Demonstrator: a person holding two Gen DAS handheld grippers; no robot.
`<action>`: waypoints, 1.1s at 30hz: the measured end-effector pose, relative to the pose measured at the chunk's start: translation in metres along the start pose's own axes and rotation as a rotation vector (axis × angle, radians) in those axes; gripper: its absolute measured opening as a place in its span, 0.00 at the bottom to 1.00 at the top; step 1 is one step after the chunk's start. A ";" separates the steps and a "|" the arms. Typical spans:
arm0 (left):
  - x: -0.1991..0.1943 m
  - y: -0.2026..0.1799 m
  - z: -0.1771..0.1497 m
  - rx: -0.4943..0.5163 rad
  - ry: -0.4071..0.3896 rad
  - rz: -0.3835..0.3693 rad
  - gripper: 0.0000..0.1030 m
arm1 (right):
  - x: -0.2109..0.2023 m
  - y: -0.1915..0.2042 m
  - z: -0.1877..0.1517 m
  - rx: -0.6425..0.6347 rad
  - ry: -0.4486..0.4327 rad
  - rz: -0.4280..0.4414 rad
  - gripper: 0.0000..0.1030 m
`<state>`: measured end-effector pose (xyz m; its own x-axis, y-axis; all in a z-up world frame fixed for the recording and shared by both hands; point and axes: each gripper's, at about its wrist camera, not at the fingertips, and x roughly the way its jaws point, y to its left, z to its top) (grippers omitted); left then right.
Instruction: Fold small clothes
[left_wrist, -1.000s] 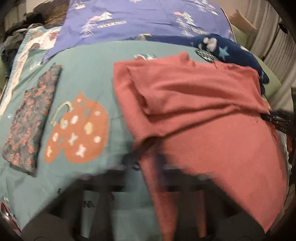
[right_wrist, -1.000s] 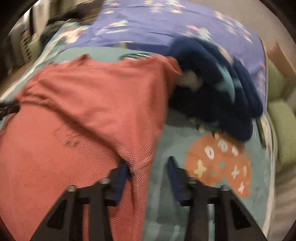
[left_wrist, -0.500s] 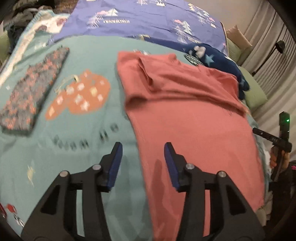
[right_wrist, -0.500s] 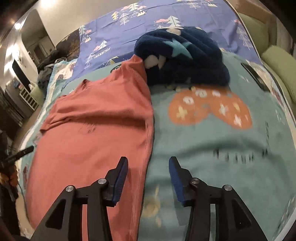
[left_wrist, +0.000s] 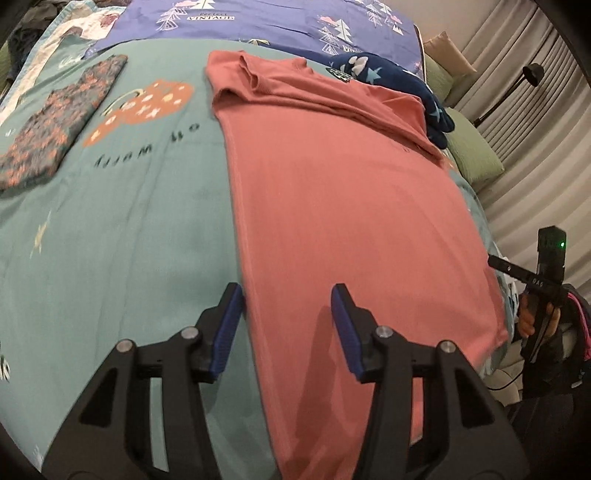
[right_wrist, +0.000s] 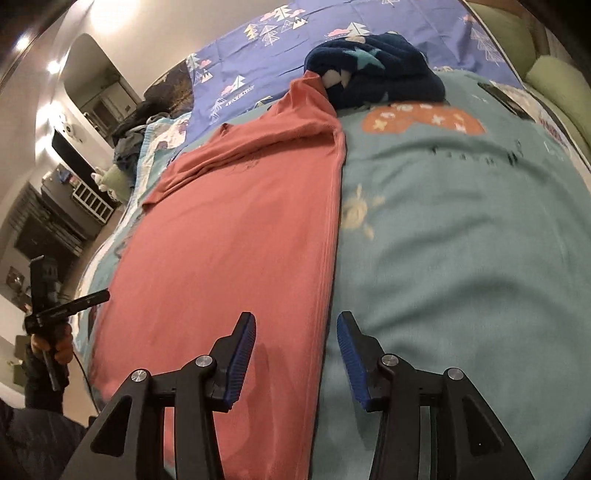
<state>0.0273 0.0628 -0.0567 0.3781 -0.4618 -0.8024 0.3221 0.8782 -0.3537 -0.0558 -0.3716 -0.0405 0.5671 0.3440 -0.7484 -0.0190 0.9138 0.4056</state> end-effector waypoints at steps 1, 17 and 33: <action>-0.002 -0.001 -0.005 0.001 0.000 0.000 0.50 | -0.004 -0.001 -0.008 0.007 -0.005 0.006 0.45; -0.035 -0.021 -0.089 0.010 -0.018 0.019 0.50 | -0.051 -0.001 -0.095 0.084 -0.031 0.066 0.45; -0.026 -0.014 -0.108 -0.136 -0.019 -0.098 0.07 | -0.030 -0.017 -0.103 0.274 -0.011 0.282 0.37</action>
<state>-0.0811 0.0760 -0.0825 0.3671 -0.5470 -0.7523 0.2381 0.8371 -0.4925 -0.1578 -0.3749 -0.0790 0.5799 0.5698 -0.5823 0.0441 0.6917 0.7209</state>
